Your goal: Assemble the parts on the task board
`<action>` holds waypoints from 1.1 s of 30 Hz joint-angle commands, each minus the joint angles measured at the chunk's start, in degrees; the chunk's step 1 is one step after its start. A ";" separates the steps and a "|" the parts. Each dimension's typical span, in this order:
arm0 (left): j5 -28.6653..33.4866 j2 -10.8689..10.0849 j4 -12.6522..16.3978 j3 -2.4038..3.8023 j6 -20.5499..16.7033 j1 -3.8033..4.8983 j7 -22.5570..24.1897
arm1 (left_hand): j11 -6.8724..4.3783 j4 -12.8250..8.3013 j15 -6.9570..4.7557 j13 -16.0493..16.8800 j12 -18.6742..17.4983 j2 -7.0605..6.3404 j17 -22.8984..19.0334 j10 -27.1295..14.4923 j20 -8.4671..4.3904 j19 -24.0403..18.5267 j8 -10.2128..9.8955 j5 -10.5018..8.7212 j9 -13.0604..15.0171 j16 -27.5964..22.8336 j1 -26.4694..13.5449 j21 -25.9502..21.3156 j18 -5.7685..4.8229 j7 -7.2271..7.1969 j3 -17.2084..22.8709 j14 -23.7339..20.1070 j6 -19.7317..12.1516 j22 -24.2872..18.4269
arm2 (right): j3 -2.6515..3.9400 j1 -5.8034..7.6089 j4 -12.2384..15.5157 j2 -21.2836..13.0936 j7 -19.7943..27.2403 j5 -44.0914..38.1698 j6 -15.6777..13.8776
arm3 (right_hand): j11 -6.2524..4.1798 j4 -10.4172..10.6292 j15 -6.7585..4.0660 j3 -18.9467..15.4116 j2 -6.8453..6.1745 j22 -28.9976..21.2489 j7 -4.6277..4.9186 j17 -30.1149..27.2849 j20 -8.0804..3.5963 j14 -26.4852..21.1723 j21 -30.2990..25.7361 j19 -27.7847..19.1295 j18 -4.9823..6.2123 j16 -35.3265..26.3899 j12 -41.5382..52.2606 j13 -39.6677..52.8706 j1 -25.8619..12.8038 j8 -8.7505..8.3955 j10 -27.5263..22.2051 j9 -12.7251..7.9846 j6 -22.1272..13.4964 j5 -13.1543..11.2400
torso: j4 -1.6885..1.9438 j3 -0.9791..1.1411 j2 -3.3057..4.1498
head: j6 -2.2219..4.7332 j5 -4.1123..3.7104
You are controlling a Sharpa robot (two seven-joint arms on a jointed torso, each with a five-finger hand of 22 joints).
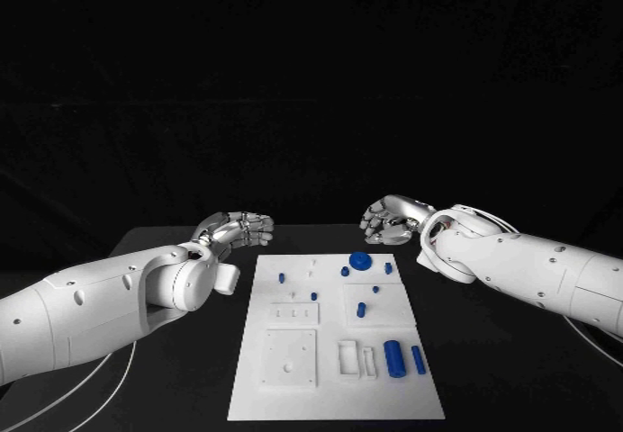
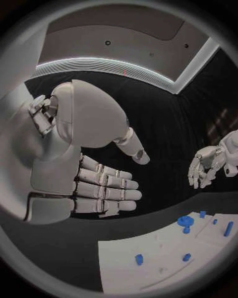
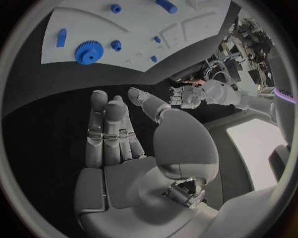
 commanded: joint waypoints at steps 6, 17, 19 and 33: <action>-0.76 -2.19 4.22 0.09 1.92 0.84 0.99 | 0.26 -0.64 0.34 -0.12 -0.65 -0.04 -0.17 -0.21 0.03 -0.35 -0.38 -0.02 -0.14 -0.44 -0.83 0.26 -0.55 0.08 0.16 -0.23 0.09 1.21 | 0.02 0.07 1.02 0.28 -1.96 -14.14 2.12 | 0.59 -0.04 0.67 -1.97 -0.58 1.59 0.25 0.86 -1.70 -0.83 4.79 2.03 1.20 4.01 -2.02 -0.84 -0.22 -1.37 -0.95 -0.63 -0.45 0.25 | 1.46 0.45 2.21 | 0.74 -0.78; -1.41 -3.56 7.14 0.12 2.20 1.79 0.62 | 0.47 -0.76 0.46 -0.15 -1.00 -0.17 -0.27 -0.31 0.15 -0.53 -0.68 -0.13 -0.23 -0.64 -1.26 0.25 -0.54 0.38 0.28 -0.41 -0.08 1.23 | 0.02 0.03 3.06 1.02 -6.22 -25.89 -4.11 | 1.10 0.19 1.24 -4.57 -4.36 1.43 -0.27 -0.61 -1.94 -1.65 8.94 2.64 1.20 6.86 -2.01 -1.75 0.09 -2.60 -1.82 -1.47 -2.28 -13.41 | 2.22 0.83 3.95 | 2.15 -1.49; -1.58 -3.66 7.36 0.12 2.21 1.90 0.57 | 0.50 -0.76 0.47 -0.15 -1.04 -0.18 -0.28 -0.32 0.16 -0.55 -0.71 -0.15 -0.23 -0.66 -1.33 0.25 -0.53 0.43 0.30 -0.42 -0.09 1.23 | 0.02 0.02 3.37 1.02 -6.60 -26.54 -3.92 | 0.30 0.29 0.48 -4.94 -5.05 1.47 -0.20 -1.02 -2.02 -1.74 9.53 2.59 1.20 7.13 -0.64 -0.74 -0.18 -2.36 0.77 -1.41 -1.84 -13.81 | 2.26 0.88 4.13 | 2.32 -1.55; -1.91 -3.94 8.06 0.14 2.30 2.27 0.20 | 0.59 -0.73 0.51 -0.15 -1.22 -0.17 -0.31 -0.34 0.21 -0.62 -0.86 -0.21 -0.27 -0.72 -1.58 0.26 -0.51 0.55 0.41 -0.45 -0.16 1.24 | 0.00 -0.34 4.82 1.03 -9.11 -33.41 0.89 | -1.09 0.50 -0.89 -3.90 -4.86 1.35 -0.16 -3.12 -2.41 -1.96 13.90 2.05 1.20 9.20 1.21 5.84 0.21 -1.58 2.55 -1.27 0.33 -13.86 | 2.61 1.11 5.10 | 2.72 -1.97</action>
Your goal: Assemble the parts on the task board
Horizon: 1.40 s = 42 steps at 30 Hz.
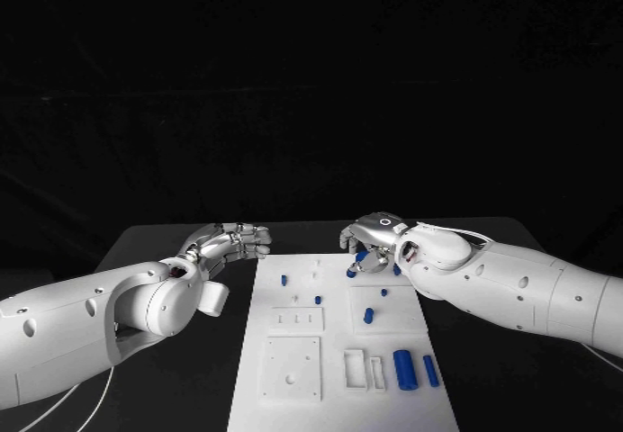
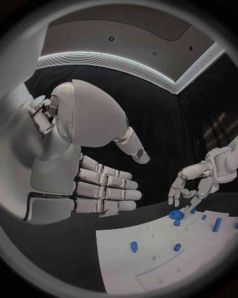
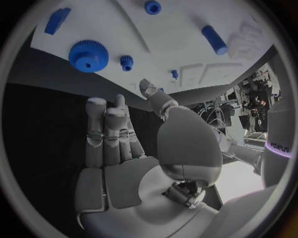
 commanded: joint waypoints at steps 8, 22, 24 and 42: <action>-0.54 0.32 -0.02 0.06 1.02 0.12 0.22 | 0.41 -0.05 0.31 -0.09 -0.37 0.02 -0.11 -0.11 0.01 -0.42 -0.33 -0.20 -0.09 -0.24 -0.74 0.28 -0.43 0.58 0.16 -0.22 -0.17 1.27 | -0.01 -0.50 -0.12 0.33 -2.53 -6.85 3.70 | 0.81 0.40 0.76 2.30 0.24 1.30 -0.47 -0.84 0.09 -0.34 0.94 -0.18 3.59 1.02 -2.37 0.25 0.31 0.59 -3.31 0.12 1.60 -0.35 | 0.01 0.14 0.95 | 0.36 -0.34; -0.56 -0.32 1.23 0.06 1.10 0.12 0.08 | 0.44 0.01 0.32 -0.08 -0.46 0.09 -0.11 -0.08 0.03 -0.44 -0.39 -0.16 -0.09 -0.25 -0.92 0.30 -0.41 0.60 0.22 -0.19 -0.16 1.28 | -0.02 -1.32 -1.30 0.75 -2.60 -7.35 4.79 | 0.89 0.86 0.84 4.55 0.68 1.24 -0.71 -1.60 0.20 -0.56 1.64 -0.27 3.59 1.89 -3.01 0.31 0.26 0.83 -2.94 0.13 2.56 -0.37 | 0.49 0.03 1.81 | 0.31 -0.51; -0.56 -0.34 1.22 0.06 1.12 0.12 0.04 | 0.44 0.03 0.32 -0.08 -0.47 0.10 -0.11 -0.08 0.03 -0.44 -0.40 -0.16 -0.09 -0.25 -0.95 0.31 -0.41 0.60 0.23 -0.19 -0.16 1.28 | -0.02 -1.39 -1.38 0.83 -2.48 -7.36 4.94 | 0.82 1.09 0.78 5.03 0.75 1.23 -0.78 -1.74 0.19 -0.62 1.75 -0.26 3.59 2.03 -3.03 0.35 0.17 0.92 -2.72 0.14 2.85 -0.37 | 0.52 0.07 1.91 | 0.34 -0.43; -0.56 -0.69 1.60 0.06 1.16 0.16 -0.18 | 0.55 0.35 0.31 -0.08 -0.71 0.11 -0.11 -0.07 0.03 -0.46 -0.55 -0.05 -0.10 -0.26 -1.58 0.38 -0.38 0.65 0.29 -0.11 -0.20 1.29 | -0.02 -1.60 -1.88 1.24 -2.32 -7.21 5.78 | 0.33 5.49 0.30 12.23 2.42 1.25 -1.28 -2.70 0.23 -0.96 2.53 -0.43 3.59 2.93 -3.20 0.54 -0.45 1.47 -1.06 0.27 4.54 -0.48 | 0.52 0.15 2.33 | 0.40 -0.34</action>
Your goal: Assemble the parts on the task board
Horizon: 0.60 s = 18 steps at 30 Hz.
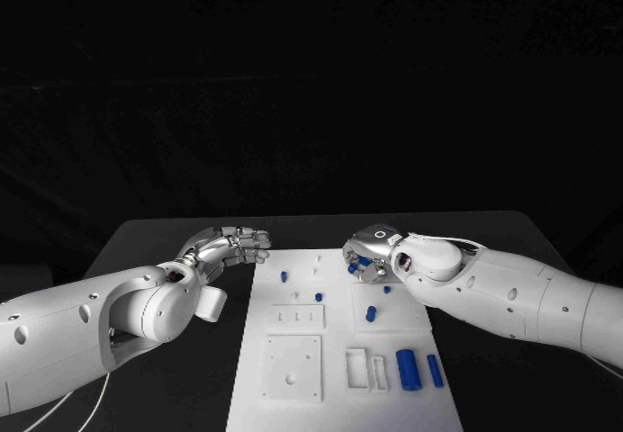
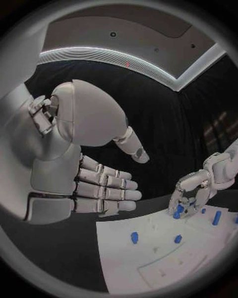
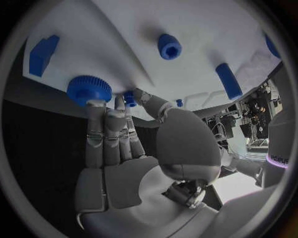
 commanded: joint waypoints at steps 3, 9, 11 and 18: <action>-0.25 -0.01 0.23 0.07 0.89 0.16 0.12 | 0.36 0.19 0.31 -0.09 -0.30 0.11 -0.07 0.12 0.03 -0.47 -0.35 -0.02 -0.06 -0.26 -0.68 0.39 0.02 0.44 0.17 -0.10 0.00 1.25 | 0.00 -0.09 -0.05 0.26 0.00 -0.79 1.26 | -0.11 0.96 -0.11 1.90 0.85 1.27 -0.05 -0.33 0.15 -0.53 0.46 -0.48 3.66 0.47 -0.21 0.14 -0.45 0.42 0.88 0.09 0.81 -0.25 | 0.04 0.05 0.18 | 0.06 0.03; -0.37 0.11 0.08 0.07 0.82 0.18 0.01 | 0.41 0.12 0.29 -0.09 -0.42 0.09 -0.07 0.08 0.00 -0.49 -0.43 0.13 -0.07 -0.27 -0.63 0.41 0.06 0.47 0.30 -0.09 -0.07 1.26 | 0.00 -0.12 -0.10 0.34 -0.18 -0.78 1.83 | -0.21 2.09 -0.20 4.35 1.51 1.31 -0.48 -0.78 0.16 -0.67 0.98 -0.73 3.66 0.81 -0.46 0.18 -0.64 0.59 1.19 0.07 1.40 -0.25 | 0.06 0.05 0.28 | 0.00 0.04; -0.37 0.25 -0.12 0.06 0.81 0.18 -0.08 | 0.42 0.08 0.28 -0.10 -0.46 0.09 -0.07 0.07 0.00 -0.50 -0.47 0.18 -0.08 -0.27 -0.59 0.42 0.07 0.48 0.36 -0.08 -0.09 1.26 | 0.00 -0.12 -0.08 0.34 -0.27 -0.78 1.97 | -0.23 2.19 -0.23 4.72 1.58 1.31 -0.52 -0.86 0.14 -0.69 1.09 -0.76 3.66 0.89 -0.47 0.20 -0.66 0.62 1.30 0.07 1.49 -0.25 | 0.02 0.04 0.33 | 0.05 0.07; -0.37 0.52 -0.35 0.06 0.86 0.18 -0.21 | 0.43 -0.11 0.28 -0.09 -0.59 0.14 -0.07 0.06 -0.01 -0.52 -0.56 0.37 -0.08 -0.29 -0.41 0.47 0.09 0.51 0.56 -0.08 -0.14 1.27 | 0.00 -0.12 0.60 0.03 -1.80 -0.85 0.01 | -0.50 2.02 -0.49 5.73 1.53 1.35 -0.77 -1.10 0.05 -0.74 1.66 -0.76 3.66 1.28 -0.33 0.38 -0.63 0.95 2.08 0.16 2.20 -0.26 | -0.10 0.04 0.45 | 0.13 -0.02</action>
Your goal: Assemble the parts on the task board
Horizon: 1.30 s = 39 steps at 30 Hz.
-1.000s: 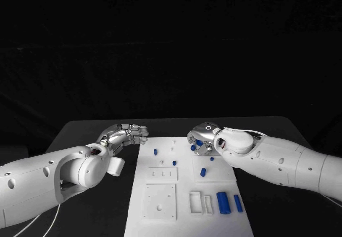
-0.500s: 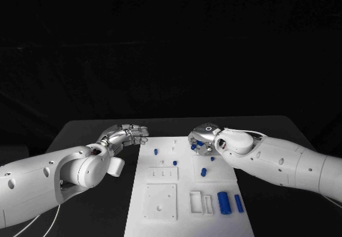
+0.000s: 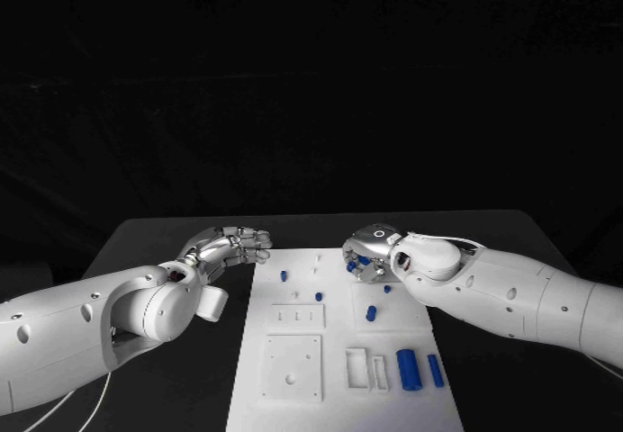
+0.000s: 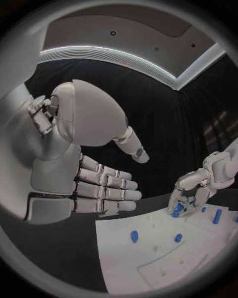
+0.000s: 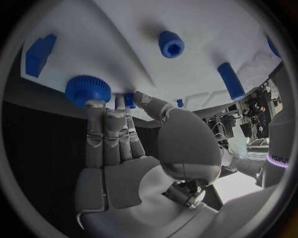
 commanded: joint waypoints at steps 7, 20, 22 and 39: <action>-0.29 0.19 -0.10 0.05 0.73 0.13 0.00 | 0.44 -0.20 0.28 -0.04 -0.49 0.03 -0.07 0.07 -0.01 -0.53 -0.42 0.57 -0.08 -0.30 0.00 0.16 0.12 0.55 0.60 -0.06 -0.19 1.30 | -0.15 -0.21 2.09 -0.43 -4.47 -1.39 -4.33 | -0.33 -0.34 -0.68 1.05 0.38 1.41 -0.12 -0.19 -0.33 -0.27 1.21 0.09 3.67 0.89 0.02 0.24 -0.20 0.85 1.22 0.29 1.31 -0.08 | 0.09 0.07 0.03 | 0.23 -0.10; -0.29 0.22 -0.31 0.05 0.65 0.13 -0.28 | 0.50 -0.65 0.28 -0.04 -0.69 0.04 -0.06 0.02 0.00 -0.55 -0.57 0.83 -0.08 -0.30 0.27 0.25 0.13 0.61 0.84 -0.03 -0.30 1.30 | -0.12 -0.18 4.21 -1.15 -7.41 -2.42 -8.96 | -0.65 -0.36 -1.01 2.75 -0.87 1.34 -0.53 -0.53 -0.69 -0.39 2.36 -0.10 3.67 1.66 -0.10 0.10 -0.17 1.20 2.34 0.33 2.41 0.01 | -0.09 0.08 0.12 | 1.10 0.18; -0.29 0.24 -0.32 0.05 0.62 0.13 -0.30 | 0.50 -0.68 0.28 -0.04 -0.70 0.04 -0.06 0.02 0.01 -0.55 -0.57 0.85 -0.07 -0.30 0.29 0.26 0.13 0.61 0.86 -0.02 -0.30 1.30 | -0.12 -0.18 4.12 -0.82 -7.54 -2.82 -9.05 | -0.74 -0.30 -1.08 3.04 -1.08 1.34 -0.58 -0.61 -0.77 -0.41 2.52 -0.10 3.67 1.77 -0.09 0.09 -0.15 1.22 2.59 0.30 2.59 0.04 | -0.08 0.11 0.16 | 1.27 0.22; -0.29 0.61 -0.52 0.05 0.60 0.13 -0.39 | 0.49 -0.87 0.29 -0.04 -0.78 0.06 -0.06 0.00 0.02 -0.57 -0.63 0.94 -0.06 -0.32 0.37 0.30 0.11 0.64 0.95 -0.03 -0.33 1.30 | -0.12 -0.19 2.25 4.68 -12.68 -13.24 -9.43 | -0.86 0.24 -1.20 4.29 -2.33 1.31 -0.76 -0.98 -0.97 -0.47 3.28 -0.21 3.67 2.22 -0.29 -0.05 -0.11 1.24 3.13 0.21 3.07 -0.08 | 0.24 0.05 0.28 | 2.73 0.16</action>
